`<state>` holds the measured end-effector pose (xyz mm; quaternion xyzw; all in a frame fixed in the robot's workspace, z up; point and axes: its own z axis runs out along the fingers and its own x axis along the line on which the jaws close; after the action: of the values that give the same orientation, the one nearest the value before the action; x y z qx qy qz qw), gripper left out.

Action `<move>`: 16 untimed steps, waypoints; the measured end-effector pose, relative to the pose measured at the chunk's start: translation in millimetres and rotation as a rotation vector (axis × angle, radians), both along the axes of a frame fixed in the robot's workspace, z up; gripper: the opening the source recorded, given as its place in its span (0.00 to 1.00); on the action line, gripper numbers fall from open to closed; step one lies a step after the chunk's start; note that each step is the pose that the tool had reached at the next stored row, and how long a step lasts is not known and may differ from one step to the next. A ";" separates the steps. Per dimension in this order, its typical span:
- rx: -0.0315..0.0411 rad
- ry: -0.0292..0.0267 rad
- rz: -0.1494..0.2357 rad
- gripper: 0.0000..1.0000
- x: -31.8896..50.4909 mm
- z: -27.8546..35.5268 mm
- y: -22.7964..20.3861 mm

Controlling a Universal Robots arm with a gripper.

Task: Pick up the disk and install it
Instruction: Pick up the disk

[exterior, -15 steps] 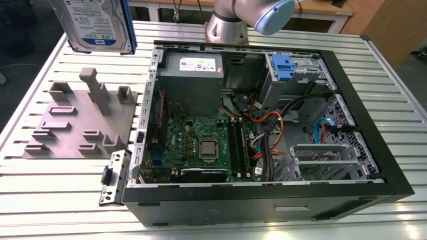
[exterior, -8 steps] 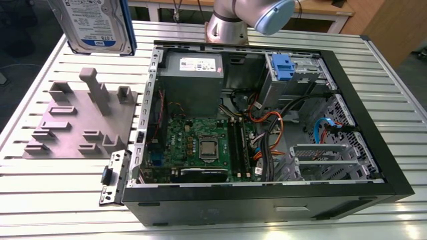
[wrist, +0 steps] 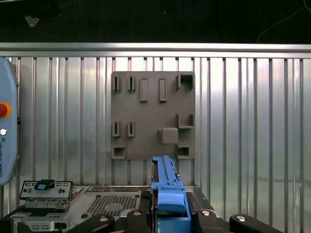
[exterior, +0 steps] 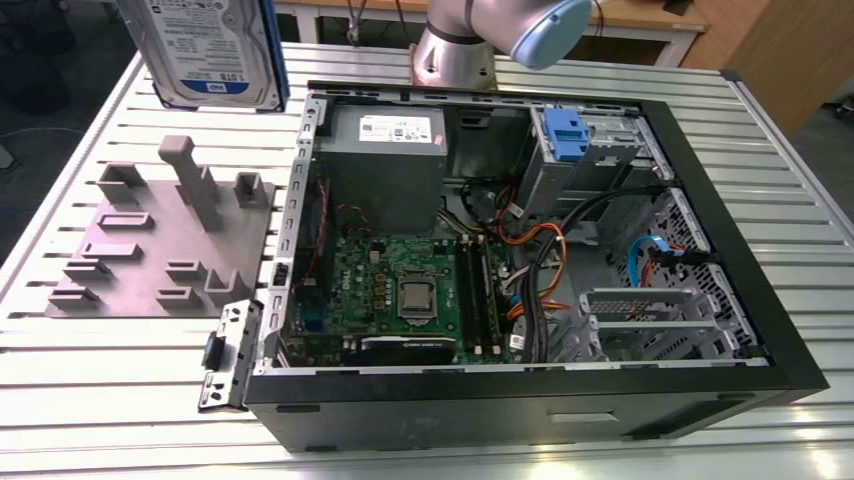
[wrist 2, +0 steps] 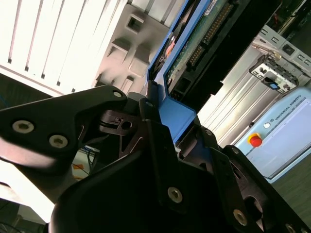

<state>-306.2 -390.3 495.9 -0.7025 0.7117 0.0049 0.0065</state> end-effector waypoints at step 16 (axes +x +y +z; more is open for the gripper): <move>0.0001 -0.0001 0.000 0.37 26.1 -0.3 0.0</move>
<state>-280.1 -390.3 495.6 -0.7024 0.7117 0.0049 0.0066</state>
